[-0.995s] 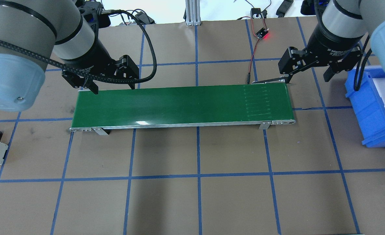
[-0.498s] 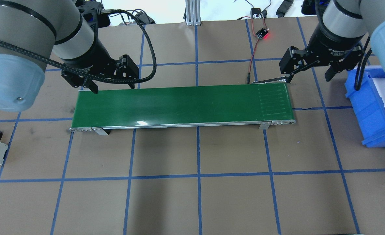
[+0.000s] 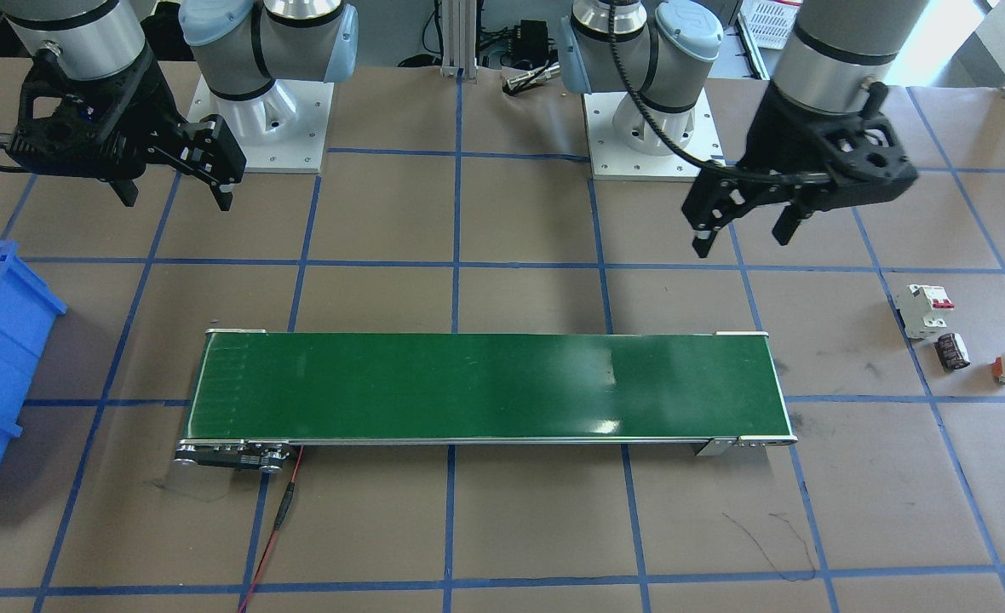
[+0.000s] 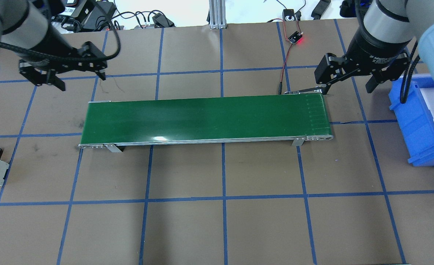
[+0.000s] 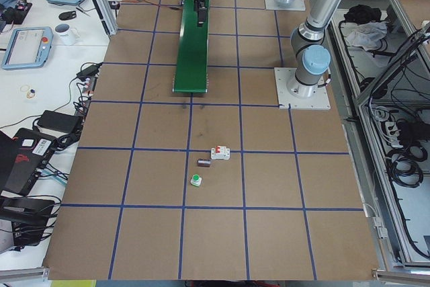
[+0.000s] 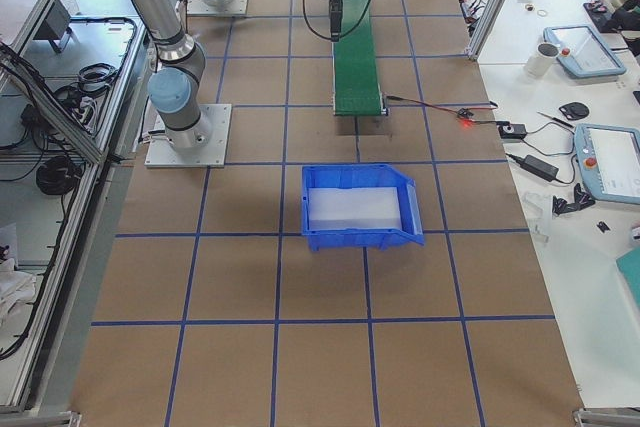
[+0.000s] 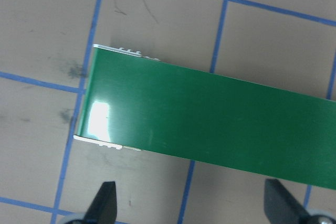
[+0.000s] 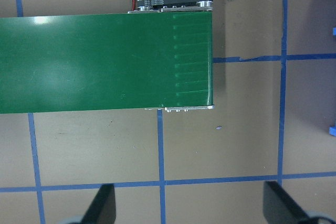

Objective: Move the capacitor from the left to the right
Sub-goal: 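Lower the left gripper to the dark capacitor while the right gripper shifts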

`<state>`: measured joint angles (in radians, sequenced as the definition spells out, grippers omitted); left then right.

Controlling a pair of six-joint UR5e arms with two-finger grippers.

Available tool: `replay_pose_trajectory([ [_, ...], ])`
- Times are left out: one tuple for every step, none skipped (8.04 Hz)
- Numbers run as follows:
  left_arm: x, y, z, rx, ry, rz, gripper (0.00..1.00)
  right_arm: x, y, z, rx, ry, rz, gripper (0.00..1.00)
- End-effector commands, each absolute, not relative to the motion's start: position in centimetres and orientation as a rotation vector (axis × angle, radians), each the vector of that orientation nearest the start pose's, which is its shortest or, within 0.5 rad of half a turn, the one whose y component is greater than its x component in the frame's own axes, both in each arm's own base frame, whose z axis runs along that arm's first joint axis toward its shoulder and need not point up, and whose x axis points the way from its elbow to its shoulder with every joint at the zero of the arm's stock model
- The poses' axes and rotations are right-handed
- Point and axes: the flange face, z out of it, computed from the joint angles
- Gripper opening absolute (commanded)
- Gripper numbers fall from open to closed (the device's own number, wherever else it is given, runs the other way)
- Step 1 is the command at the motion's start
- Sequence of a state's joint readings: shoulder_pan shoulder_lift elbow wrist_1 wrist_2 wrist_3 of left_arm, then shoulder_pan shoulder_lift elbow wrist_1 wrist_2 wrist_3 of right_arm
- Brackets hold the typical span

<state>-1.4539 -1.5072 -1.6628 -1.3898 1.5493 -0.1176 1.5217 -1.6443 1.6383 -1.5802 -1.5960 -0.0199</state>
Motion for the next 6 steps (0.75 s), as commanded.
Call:
replay_pose_trajectory([
  [3.0,-49.1,48.7,-0.537,2.993,-0.184,1.0,10.8,-46.8,49.0,0.046,3.165,-0.018,1.0],
  [8.7,-48.5,48.5,-0.593,2.891,-0.133,1.0,10.7,-46.9,48.9,0.047,3.174,-0.015,1.0],
  [13.2,-47.6,48.1,-0.712,2.875,-0.113,1.0,10.7,-46.9,48.9,0.046,3.172,-0.015,1.0],
  [17.3,-47.0,47.2,-0.751,2.878,-0.077,1.0,10.9,-47.0,48.8,0.046,3.16,-0.014,1.0],
  [20.4,-47.4,45.9,-0.728,2.952,-0.087,1.0,10.9,-47.0,48.8,0.046,3.16,-0.016,1.0],
  [24.5,-47.7,44.1,-0.727,3.0,-0.134,1.0,10.9,-46.9,48.8,0.049,3.16,-0.014,1.0],
])
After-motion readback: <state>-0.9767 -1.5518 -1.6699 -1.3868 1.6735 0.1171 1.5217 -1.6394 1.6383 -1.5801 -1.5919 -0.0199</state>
